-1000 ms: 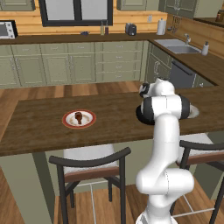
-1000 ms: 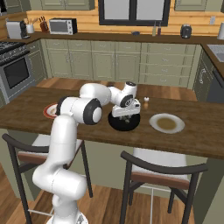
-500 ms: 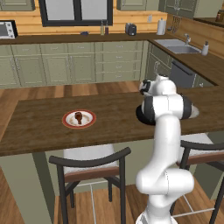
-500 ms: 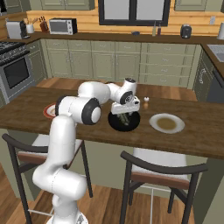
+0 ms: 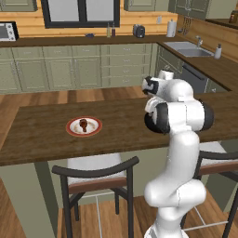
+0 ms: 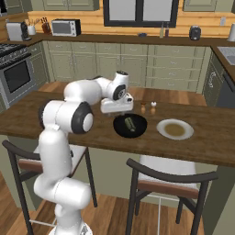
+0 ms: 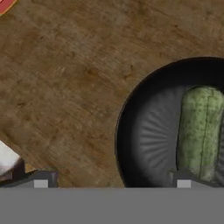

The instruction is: Pick the chicken drumstick and cucumber from their plates and place them in the bowl. Then put the bowl in the fridge.

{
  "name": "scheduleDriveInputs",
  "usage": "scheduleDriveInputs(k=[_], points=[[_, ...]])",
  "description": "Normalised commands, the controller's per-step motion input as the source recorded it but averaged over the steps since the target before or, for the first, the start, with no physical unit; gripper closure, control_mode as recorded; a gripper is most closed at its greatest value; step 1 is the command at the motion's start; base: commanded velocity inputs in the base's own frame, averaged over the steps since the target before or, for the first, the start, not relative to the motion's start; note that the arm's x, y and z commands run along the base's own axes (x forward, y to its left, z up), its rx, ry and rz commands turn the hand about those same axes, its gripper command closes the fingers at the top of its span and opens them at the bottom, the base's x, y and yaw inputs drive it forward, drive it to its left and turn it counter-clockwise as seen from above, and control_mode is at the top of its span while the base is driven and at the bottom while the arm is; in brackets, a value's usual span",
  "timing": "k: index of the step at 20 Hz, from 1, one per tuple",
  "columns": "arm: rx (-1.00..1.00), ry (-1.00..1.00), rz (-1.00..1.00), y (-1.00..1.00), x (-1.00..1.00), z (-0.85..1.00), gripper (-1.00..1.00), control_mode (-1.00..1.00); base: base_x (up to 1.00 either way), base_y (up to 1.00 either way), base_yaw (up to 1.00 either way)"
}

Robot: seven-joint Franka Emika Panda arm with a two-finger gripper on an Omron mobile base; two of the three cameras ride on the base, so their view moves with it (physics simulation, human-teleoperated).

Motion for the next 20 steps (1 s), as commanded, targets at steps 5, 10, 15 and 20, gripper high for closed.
scheduleDriveInputs(k=[5,10,15,20], points=[[-0.02,0.00,-0.02,1.00,-0.83,0.00,-1.00,-1.00,0.00,0.00,0.00],[0.00,0.00,-0.17,1.00,-0.17,0.00,-1.00,-1.00,0.00,0.00,0.00],[0.00,0.01,-0.19,1.00,0.04,0.01,-1.00,-1.00,0.00,0.00,0.00],[0.00,0.00,-0.18,1.00,0.10,0.00,-1.00,-1.00,0.00,0.00,0.00]])
